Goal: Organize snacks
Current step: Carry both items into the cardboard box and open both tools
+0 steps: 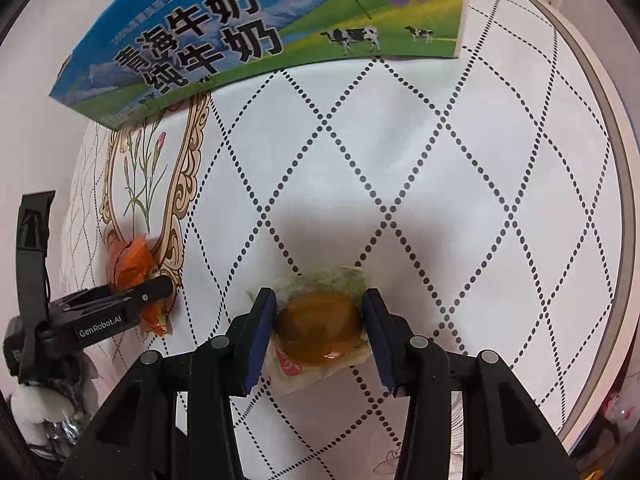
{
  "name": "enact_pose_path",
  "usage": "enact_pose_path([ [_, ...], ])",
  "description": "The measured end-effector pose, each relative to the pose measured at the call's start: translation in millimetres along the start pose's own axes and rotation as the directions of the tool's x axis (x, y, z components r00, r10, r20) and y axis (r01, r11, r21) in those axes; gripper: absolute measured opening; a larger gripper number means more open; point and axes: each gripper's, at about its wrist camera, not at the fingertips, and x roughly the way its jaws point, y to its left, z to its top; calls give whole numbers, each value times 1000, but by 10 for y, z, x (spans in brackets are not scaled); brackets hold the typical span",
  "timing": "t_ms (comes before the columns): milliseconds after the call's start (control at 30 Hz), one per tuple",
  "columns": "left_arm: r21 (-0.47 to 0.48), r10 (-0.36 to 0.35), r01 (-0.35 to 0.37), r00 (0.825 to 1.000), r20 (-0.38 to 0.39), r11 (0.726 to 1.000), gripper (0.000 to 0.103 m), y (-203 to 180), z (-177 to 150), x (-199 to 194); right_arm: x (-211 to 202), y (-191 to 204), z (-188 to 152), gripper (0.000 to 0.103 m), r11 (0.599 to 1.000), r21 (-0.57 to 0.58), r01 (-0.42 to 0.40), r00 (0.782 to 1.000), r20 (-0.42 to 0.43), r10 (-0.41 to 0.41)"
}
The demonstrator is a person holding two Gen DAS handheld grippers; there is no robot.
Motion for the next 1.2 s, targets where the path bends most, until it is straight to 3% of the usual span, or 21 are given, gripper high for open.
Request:
enact_pose_path([
  [67,-1,13,-13,1000,5,1000,49,-65,16,-25,51,31,-24,48,999,-38,34,999,-7,-34],
  [133,-6,1,-1,1000,3,1000,45,-32,-1,-95,50,36,-67,48,994,-80,69,998,13,-68],
  [433,67,-7,3,999,54,998,43,-159,-32,-497,-289,23,-54,47,998,-51,-27,997,75,31],
  [633,127,-124,108,984,126,986,43,-443,117,-1125,-696,98,113,47,992,-61,-107,984,134,114],
  [767,176,-202,172,964,171,969,43,-622,413,-1591,-1035,109,356,47,985,-81,-149,972,172,161],
  [933,191,-215,174,952,216,966,43,-745,957,-1945,-1388,202,824,47,981,-100,-168,951,247,188],
  [1067,195,-182,140,958,220,971,43,-822,1478,-2006,-1623,202,1279,47,981,-123,-149,937,301,180],
  [1200,163,-134,107,978,162,981,43,-842,1875,-1850,-1595,218,1684,47,984,-141,-111,944,294,149],
])
